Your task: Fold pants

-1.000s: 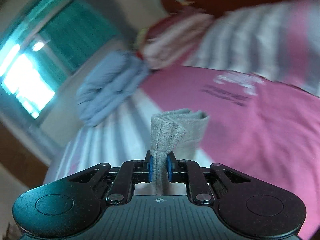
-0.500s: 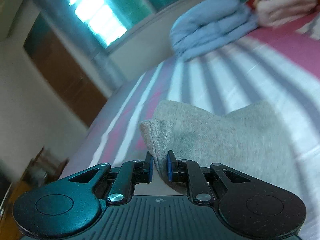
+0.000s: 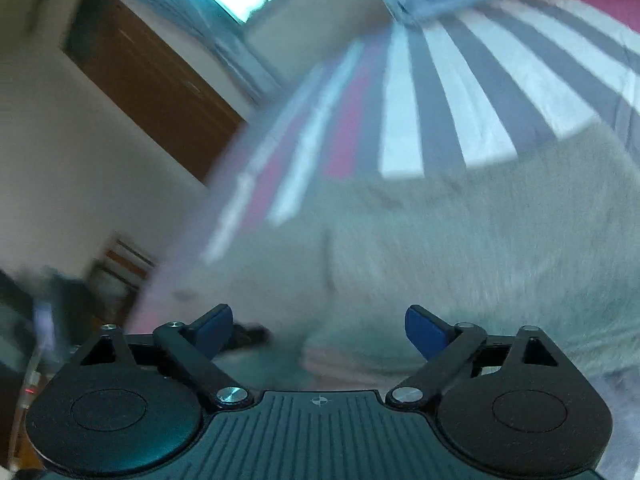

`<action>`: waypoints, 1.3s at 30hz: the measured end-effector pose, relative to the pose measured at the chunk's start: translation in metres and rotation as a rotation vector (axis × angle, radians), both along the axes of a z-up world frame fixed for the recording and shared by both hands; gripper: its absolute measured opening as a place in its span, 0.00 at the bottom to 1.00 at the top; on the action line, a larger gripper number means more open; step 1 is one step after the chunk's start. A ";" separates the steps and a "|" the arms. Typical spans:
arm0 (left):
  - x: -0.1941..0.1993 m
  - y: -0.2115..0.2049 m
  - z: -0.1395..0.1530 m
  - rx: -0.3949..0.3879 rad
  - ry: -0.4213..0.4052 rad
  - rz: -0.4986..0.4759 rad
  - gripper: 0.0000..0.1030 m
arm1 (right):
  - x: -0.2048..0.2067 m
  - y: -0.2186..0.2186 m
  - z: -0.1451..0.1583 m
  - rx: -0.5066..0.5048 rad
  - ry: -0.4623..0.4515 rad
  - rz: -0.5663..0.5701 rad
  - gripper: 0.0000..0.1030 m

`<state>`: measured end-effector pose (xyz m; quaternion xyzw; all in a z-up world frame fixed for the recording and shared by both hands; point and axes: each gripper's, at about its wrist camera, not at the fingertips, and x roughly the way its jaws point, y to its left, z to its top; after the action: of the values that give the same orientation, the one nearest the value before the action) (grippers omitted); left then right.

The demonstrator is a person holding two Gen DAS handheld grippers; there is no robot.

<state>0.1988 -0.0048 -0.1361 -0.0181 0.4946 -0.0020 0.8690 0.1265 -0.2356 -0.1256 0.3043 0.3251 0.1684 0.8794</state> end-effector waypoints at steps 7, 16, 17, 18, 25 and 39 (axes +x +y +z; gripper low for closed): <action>0.001 -0.022 -0.005 -0.111 0.073 -0.008 0.87 | -0.005 -0.054 -0.025 -0.187 0.039 -0.210 0.90; -0.008 -0.019 0.000 -0.080 0.077 0.165 0.88 | -0.033 -0.053 -0.061 -0.310 0.048 -0.181 0.89; -0.011 -0.017 0.000 -0.076 0.074 0.179 0.90 | -0.031 -0.055 -0.064 -0.298 0.042 -0.183 0.89; -0.010 -0.017 -0.003 -0.090 0.089 0.169 0.91 | -0.031 -0.057 -0.067 -0.278 0.037 -0.187 0.89; -0.003 -0.014 -0.018 -0.366 0.163 0.176 0.86 | -0.043 -0.067 -0.066 -0.208 -0.002 -0.196 0.89; -0.018 -0.010 0.028 -0.441 0.003 0.222 0.66 | -0.051 -0.069 -0.076 -0.180 -0.077 -0.207 0.89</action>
<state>0.1805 -0.0151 -0.1079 -0.2617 0.4786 -0.0143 0.8380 0.0753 -0.3049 -0.2015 0.2493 0.2720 0.0586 0.9276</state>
